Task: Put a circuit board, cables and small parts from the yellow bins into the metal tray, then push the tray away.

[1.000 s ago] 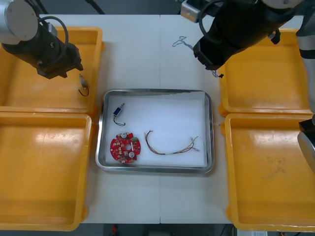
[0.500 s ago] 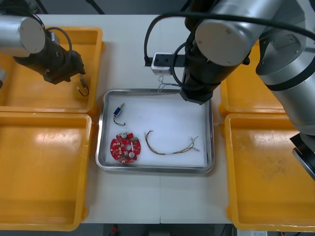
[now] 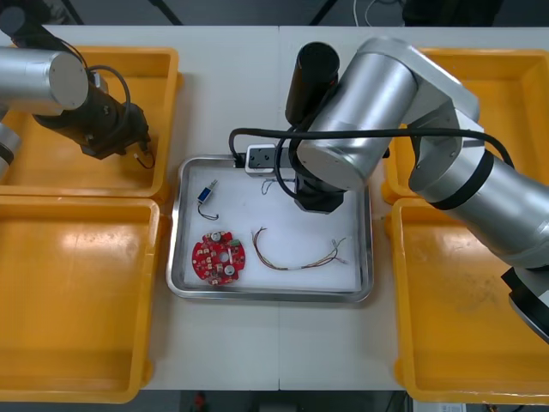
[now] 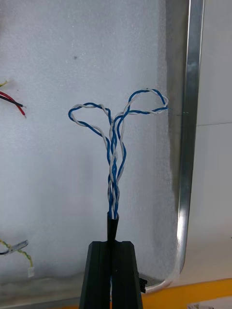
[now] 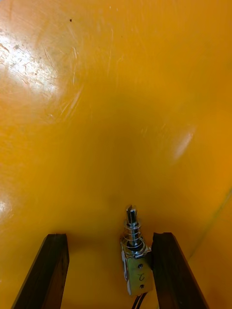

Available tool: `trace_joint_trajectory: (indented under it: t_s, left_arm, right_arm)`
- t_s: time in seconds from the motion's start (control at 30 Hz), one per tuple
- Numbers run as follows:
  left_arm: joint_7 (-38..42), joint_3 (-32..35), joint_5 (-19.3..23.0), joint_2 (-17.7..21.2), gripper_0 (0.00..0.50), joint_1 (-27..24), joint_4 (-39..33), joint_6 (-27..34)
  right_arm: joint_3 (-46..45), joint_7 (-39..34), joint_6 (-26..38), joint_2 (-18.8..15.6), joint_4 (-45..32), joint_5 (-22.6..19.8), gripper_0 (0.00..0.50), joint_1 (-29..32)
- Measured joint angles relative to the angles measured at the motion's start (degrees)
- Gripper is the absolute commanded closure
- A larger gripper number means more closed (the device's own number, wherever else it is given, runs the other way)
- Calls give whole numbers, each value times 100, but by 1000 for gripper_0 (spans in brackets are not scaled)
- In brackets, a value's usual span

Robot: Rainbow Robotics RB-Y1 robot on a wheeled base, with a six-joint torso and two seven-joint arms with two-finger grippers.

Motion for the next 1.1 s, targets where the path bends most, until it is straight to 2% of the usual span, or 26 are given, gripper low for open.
trace_joint_trajectory:
  t_s: [0.27, 0.3, 0.33, 0.47, 0.5, 0.53, 0.57, 1.0, 1.1]
  left_arm:
    - [-5, -82, 1, 0, 0, 0, 7, -97]
    - [-5, -99, 1, 0, 292, 0, 7, -140]
    - [-5, -109, 1, 0, 500, 0, 7, -174]
    - [-6, -113, 5, 0, 500, 0, 7, -286]
    - [-6, -113, 7, 0, 500, 0, 7, -289]
    - [-6, -113, 10, 0, 500, 0, 7, -290]
    - [-7, -114, 14, 0, 500, 0, 7, -290]
    - [-9, -109, 32, 0, 500, 0, 7, -305]
    - [-12, -45, 35, 1, 500, 0, 7, -280]
  right_arm:
    - [513, 0, -546, 0, 628, 149, 500, 9]
    - [532, 0, -576, 1, 684, 150, 500, 14]
    - [545, 0, -591, 1, 725, 150, 500, 20]
    - [551, 0, -603, 1, 775, 135, 500, 80]
    - [551, 0, -603, 2, 787, 115, 358, 93]
    - [551, 0, -605, 4, 800, 93, 41, 101]
    - [551, 0, -605, 7, 818, 70, 0, 106]
    - [539, 0, -587, 62, 887, -131, 0, 111]
    - [458, 0, -381, 68, 867, -185, 0, 111]
